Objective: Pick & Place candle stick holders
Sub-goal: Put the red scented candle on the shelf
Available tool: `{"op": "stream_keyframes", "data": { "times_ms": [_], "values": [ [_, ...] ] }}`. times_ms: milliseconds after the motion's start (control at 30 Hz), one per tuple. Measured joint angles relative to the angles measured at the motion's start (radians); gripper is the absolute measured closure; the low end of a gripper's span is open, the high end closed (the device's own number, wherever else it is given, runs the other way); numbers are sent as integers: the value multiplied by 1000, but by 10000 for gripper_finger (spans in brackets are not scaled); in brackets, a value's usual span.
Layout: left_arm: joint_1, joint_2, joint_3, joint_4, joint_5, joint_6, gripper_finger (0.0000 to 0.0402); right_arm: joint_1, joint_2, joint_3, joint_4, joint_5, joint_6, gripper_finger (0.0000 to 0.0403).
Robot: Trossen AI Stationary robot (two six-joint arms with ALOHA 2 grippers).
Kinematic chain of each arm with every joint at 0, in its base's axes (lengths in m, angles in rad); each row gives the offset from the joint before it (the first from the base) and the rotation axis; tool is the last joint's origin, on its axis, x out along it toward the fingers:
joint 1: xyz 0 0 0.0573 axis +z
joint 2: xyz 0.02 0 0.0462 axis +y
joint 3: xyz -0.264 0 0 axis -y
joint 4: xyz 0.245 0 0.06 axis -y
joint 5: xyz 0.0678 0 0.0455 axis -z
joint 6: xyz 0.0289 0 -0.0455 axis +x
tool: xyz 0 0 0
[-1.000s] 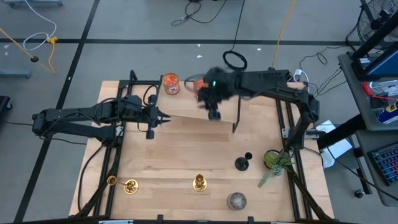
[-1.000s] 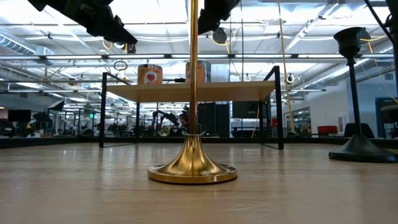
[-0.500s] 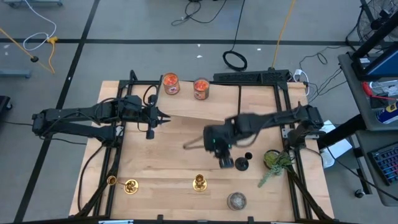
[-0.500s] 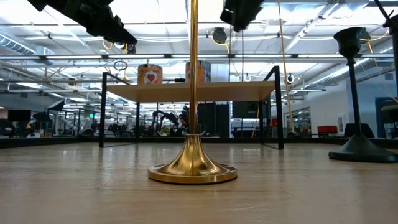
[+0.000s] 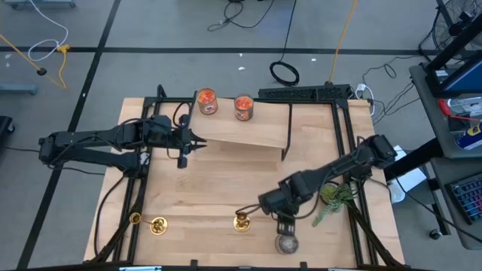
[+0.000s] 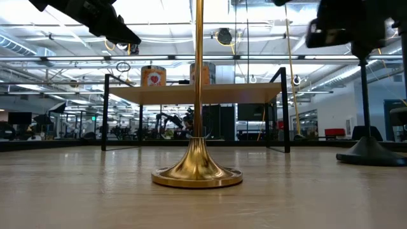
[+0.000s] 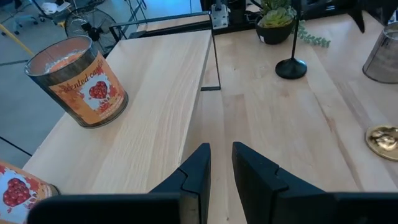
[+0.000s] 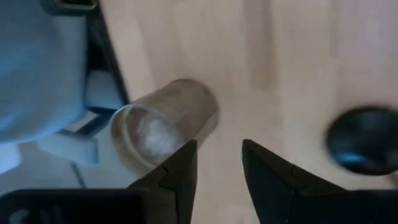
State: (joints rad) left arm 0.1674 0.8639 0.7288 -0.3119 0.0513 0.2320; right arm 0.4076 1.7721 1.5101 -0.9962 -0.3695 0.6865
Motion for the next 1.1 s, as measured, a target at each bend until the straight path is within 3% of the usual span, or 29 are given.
{"op": "stream_keyframes", "data": {
  "times_ms": [300, 600, 800, 967, 1100],
  "values": [
    [0, 0, 0, -2, 0, -3, 328, 11, 0, -56, 78, -6, -15, 282],
    [0, 0, 0, -6, 0, -2, 328, 9, 0, -77, 108, -159, -9, 283],
    [0, 0, 0, -6, 0, -1, 328, 27, -34, -77, 54, -148, 5, 283],
    [0, 0, 0, -2, 0, -1, 328, 16, -81, -77, 72, -11, -16, 283],
    [0, 0, 0, 1, 0, -1, 328, 5, -108, -77, 70, 31, -10, 283]
  ]
}}
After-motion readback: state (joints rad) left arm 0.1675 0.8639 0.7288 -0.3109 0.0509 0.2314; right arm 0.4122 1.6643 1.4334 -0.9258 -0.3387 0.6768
